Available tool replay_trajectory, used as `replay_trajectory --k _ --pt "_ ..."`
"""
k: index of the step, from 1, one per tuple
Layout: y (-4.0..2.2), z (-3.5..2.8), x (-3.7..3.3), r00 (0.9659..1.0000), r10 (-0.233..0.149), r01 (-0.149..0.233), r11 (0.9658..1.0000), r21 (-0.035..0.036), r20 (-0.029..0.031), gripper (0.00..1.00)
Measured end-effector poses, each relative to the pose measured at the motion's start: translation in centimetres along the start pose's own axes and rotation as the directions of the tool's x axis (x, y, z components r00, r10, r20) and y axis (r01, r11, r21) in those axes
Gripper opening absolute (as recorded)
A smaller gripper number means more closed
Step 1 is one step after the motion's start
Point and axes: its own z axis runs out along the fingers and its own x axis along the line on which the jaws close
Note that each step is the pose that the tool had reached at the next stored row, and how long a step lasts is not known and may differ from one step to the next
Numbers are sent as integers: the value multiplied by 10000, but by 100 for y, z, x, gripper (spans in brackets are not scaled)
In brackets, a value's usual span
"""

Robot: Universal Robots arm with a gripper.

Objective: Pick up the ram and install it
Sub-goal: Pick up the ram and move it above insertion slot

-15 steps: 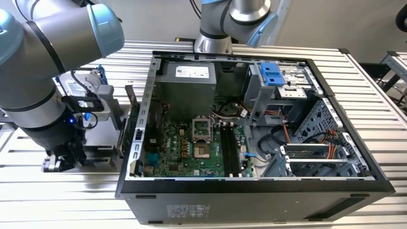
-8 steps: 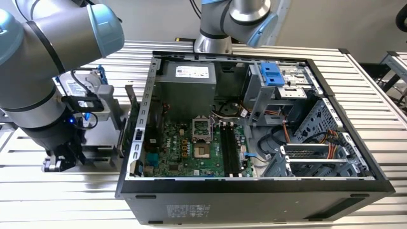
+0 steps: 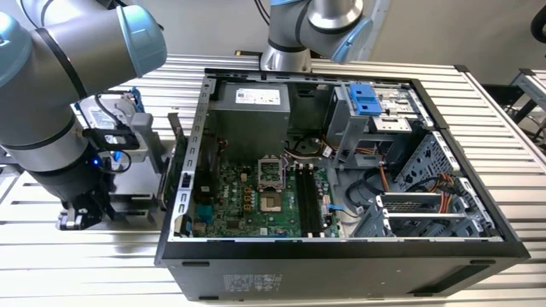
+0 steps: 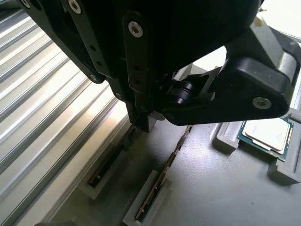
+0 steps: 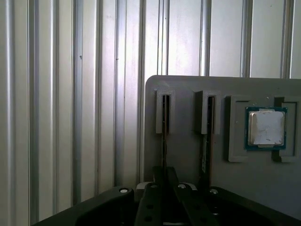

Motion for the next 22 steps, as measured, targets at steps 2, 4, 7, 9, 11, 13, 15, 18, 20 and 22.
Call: replay_trajectory --k 2,4,7,9,11,13,15,18,20,22 --pt "0 0 0 10000 -1 1 10000 1 0 0" --pt "0 0 0 10000 -1 1 10000 0 0 0" --pt "0 -6 0 10000 -2 2 10000 0 0 0" --pt "1 -34 -1 10000 -3 3 10000 0 0 0" --pt "2 -74 -2 10000 -2 2 10000 -1 0 0" --pt "3 -118 -3 10000 -2 2 10000 0 0 0" --pt "4 -166 -4 10000 -2 2 10000 0 0 0" --pt "6 -241 -5 10000 -2 2 10000 0 0 0" --pt "7 -280 -6 10000 -2 2 10000 0 0 0" --pt "7 -313 -7 10000 -2 2 10000 0 1 0"
